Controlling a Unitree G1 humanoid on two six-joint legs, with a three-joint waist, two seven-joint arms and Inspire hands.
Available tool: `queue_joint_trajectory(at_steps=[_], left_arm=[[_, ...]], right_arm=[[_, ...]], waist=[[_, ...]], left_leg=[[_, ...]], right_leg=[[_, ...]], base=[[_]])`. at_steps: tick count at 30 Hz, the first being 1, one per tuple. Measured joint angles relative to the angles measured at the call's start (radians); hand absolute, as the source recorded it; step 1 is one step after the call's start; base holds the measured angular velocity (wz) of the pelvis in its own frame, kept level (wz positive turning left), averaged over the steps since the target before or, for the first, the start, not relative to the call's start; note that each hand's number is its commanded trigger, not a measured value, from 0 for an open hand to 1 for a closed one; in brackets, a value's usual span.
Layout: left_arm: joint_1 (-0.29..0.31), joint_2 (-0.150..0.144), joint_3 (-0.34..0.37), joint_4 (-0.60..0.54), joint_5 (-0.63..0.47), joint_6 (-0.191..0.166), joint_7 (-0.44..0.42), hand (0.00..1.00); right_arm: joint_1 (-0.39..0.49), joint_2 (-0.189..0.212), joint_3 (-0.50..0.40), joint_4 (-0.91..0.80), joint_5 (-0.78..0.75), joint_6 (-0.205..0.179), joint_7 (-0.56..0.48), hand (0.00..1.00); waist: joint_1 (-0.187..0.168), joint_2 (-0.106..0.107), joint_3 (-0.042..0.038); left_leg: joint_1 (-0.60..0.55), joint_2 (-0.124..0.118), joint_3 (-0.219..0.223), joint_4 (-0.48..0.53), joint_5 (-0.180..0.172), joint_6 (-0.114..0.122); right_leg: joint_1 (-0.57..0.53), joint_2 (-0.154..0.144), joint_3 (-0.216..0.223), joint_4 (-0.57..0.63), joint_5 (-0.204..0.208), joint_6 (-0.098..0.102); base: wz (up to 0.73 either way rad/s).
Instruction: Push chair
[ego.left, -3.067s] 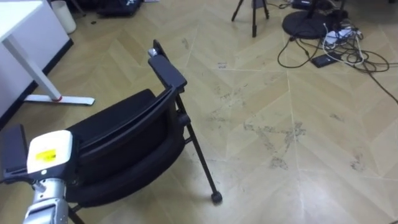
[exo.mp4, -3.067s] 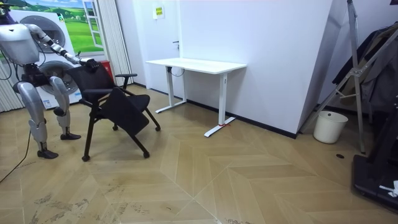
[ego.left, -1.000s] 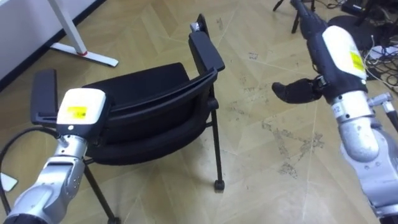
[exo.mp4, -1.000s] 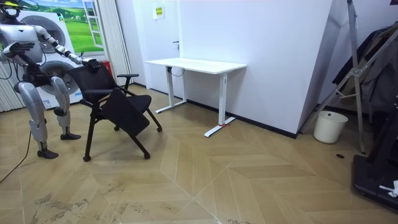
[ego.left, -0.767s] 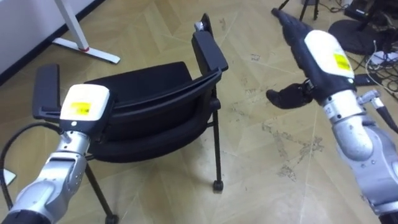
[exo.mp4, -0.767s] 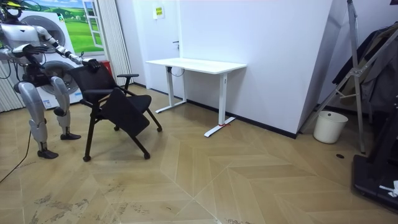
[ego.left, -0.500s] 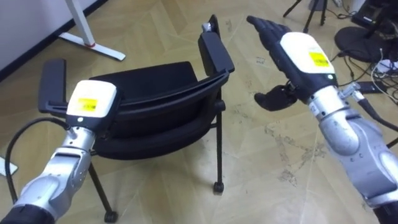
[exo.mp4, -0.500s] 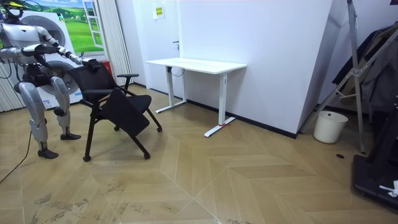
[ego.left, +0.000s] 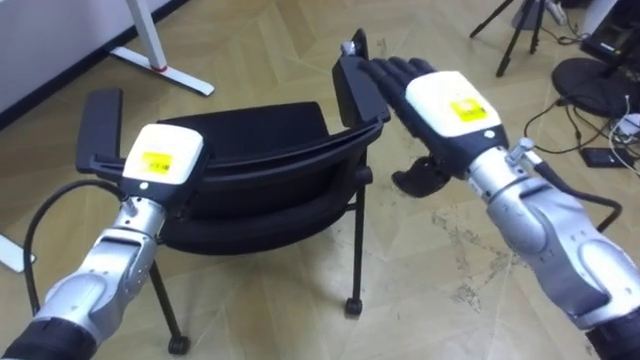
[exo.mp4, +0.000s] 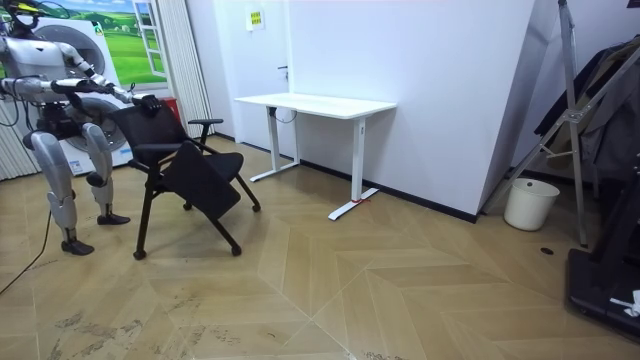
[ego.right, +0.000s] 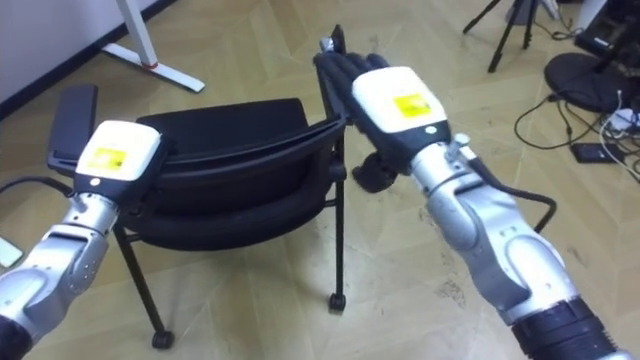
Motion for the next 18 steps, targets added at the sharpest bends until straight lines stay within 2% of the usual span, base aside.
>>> queue_joint_trajectory(at_steps=[3,5,9,12,15,18], left_arm=[[-0.017,-0.002,-0.010,0.001,0.015,-0.003,-0.001,1.00],[-0.018,-0.002,-0.011,0.001,0.017,-0.002,-0.002,1.00],[-0.023,-0.007,-0.012,0.002,0.022,0.003,-0.004,1.00],[-0.027,-0.010,-0.018,0.005,0.022,0.002,-0.004,1.00],[-0.040,-0.020,-0.032,0.008,0.030,0.005,-0.005,1.00],[-0.056,-0.026,-0.051,0.008,0.033,0.009,-0.005,1.00]], right_arm=[[-0.008,0.000,0.018,0.016,0.000,0.002,0.005,0.00],[-0.039,0.008,0.044,0.048,0.000,0.002,0.006,0.00],[-0.114,0.044,0.078,0.132,-0.005,0.013,0.009,0.00],[-0.147,0.071,0.079,0.195,-0.038,0.025,0.017,0.00],[-0.149,0.089,0.079,0.253,-0.044,0.046,0.023,0.00],[-0.149,0.110,0.081,0.318,-0.079,0.066,0.033,0.00]], waist=[[0.012,-0.008,0.0048],[0.012,-0.011,0.0043],[0.015,-0.015,0.0045],[0.009,-0.015,0.0046],[0.011,-0.015,0.0044],[0.013,-0.014,0.0042]], left_leg=[[-0.002,0.000,-0.006,0.000,0.000,0.000],[-0.001,0.000,-0.006,0.000,0.000,0.000],[-0.001,0.000,-0.006,0.001,0.000,0.000],[-0.004,0.000,-0.021,0.002,0.000,0.000],[-0.010,0.002,-0.036,0.004,0.000,0.000],[-0.020,0.002,-0.055,0.008,0.001,-0.001]], right_leg=[[0.001,0.000,-0.001,0.000,0.000,0.000],[0.002,0.000,-0.001,0.000,0.000,0.000],[0.002,0.000,-0.002,0.000,0.000,0.000],[0.008,-0.002,-0.023,-0.001,0.000,0.000],[0.014,-0.004,-0.053,-0.003,0.000,0.000],[0.015,-0.006,-0.065,-0.011,0.000,0.000]], base=[[0.03],[0.02],[0.00],[0.13],[0.20],[0.17]])
